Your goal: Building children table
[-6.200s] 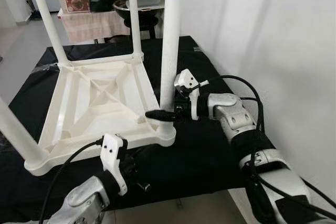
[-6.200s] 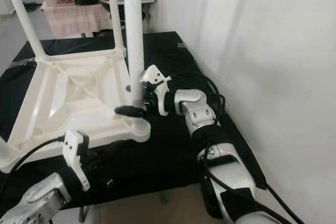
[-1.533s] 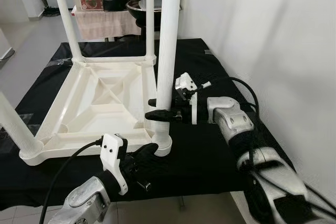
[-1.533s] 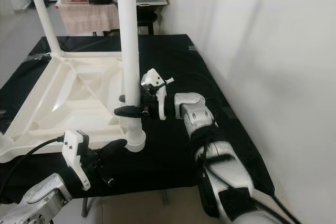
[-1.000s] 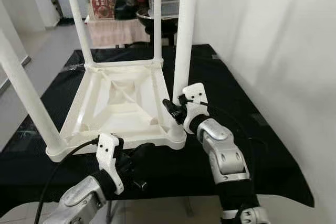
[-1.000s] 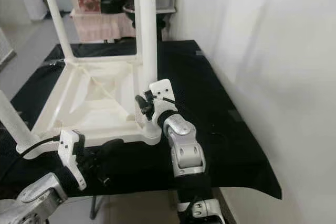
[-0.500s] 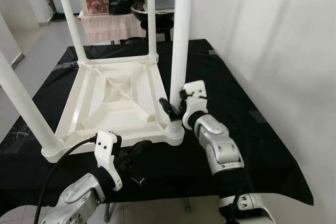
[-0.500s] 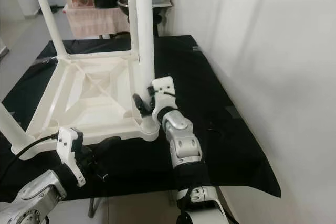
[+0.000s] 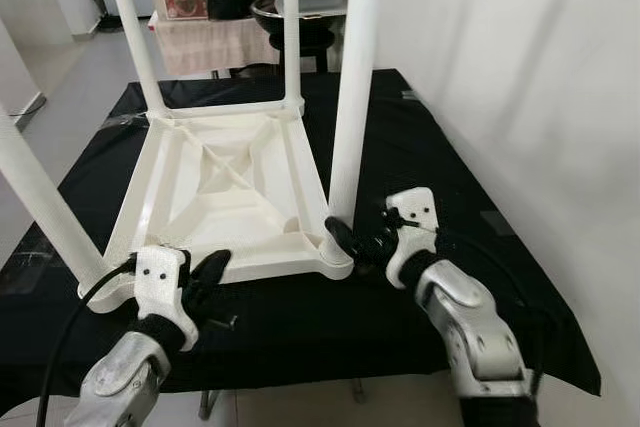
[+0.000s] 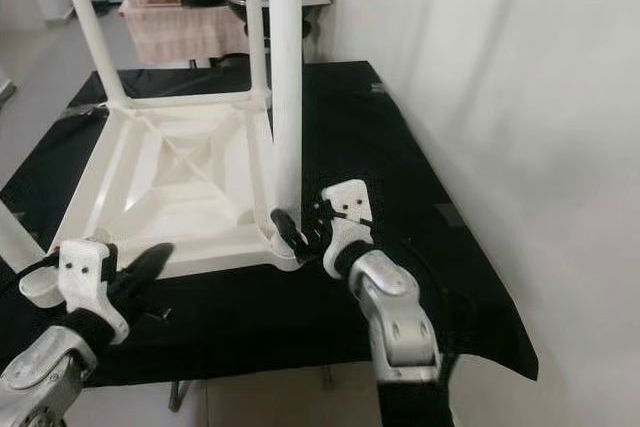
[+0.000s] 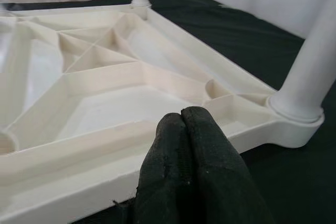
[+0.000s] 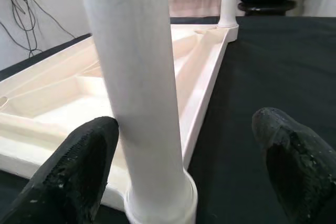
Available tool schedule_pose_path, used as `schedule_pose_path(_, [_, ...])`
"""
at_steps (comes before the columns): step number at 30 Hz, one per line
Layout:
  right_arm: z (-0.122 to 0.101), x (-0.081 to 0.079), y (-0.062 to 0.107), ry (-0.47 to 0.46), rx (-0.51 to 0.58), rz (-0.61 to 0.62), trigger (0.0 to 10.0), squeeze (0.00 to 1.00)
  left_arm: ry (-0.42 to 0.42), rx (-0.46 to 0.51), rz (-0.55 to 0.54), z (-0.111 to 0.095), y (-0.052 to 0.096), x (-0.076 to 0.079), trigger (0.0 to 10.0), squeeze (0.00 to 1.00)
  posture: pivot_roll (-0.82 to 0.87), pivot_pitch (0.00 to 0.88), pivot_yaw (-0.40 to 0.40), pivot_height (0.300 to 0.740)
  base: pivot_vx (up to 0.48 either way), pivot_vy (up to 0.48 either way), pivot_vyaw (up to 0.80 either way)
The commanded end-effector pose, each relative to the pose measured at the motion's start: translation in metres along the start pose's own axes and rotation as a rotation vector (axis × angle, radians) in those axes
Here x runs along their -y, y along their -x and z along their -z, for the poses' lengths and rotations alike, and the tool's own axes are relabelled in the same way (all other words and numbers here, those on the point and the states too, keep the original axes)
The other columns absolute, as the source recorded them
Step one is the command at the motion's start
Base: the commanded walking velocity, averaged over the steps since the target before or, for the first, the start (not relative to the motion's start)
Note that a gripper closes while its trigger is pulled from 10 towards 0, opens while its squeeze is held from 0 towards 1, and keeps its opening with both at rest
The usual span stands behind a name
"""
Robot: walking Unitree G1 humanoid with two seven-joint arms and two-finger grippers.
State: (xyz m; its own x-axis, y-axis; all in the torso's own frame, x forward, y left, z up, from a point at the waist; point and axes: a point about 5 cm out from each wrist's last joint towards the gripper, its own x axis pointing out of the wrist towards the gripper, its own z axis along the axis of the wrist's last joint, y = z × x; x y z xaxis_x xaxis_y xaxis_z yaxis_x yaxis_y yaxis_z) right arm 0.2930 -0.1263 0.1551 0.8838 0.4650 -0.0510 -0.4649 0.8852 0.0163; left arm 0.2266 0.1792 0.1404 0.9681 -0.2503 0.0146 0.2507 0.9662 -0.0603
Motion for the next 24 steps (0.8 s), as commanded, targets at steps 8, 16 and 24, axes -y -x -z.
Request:
schedule_pose_path(8, [0.002, 0.011, 0.02, 0.027, 0.003, 0.072, 10.0, 0.0, -0.039, -0.003, -0.172, 0.002, 0.025, -0.005, 10.0, 0.0, 0.0, 0.027, 0.002, 0.74, 0.0, 0.0, 0.0])
schedule_pose_path(16, [-0.01, 0.018, 0.002, 0.111, 0.014, 0.126, 10.0, 0.0, -0.137, -0.064, -0.311, 0.015, 0.031, -0.017, 10.0, 0.0, 0.03, 0.012, -0.01, 0.74, 0.0, 0.038, 0.0])
schedule_pose_path(24, [-0.005, 0.014, 0.002, 0.119, 0.01, 0.077, 10.0, 0.0, -0.226, -0.051, -0.373, 0.013, 0.03, -0.021, 10.0, 0.0, 0.03, 0.008, -0.01, 0.74, 0.0, 0.48, 0.0])
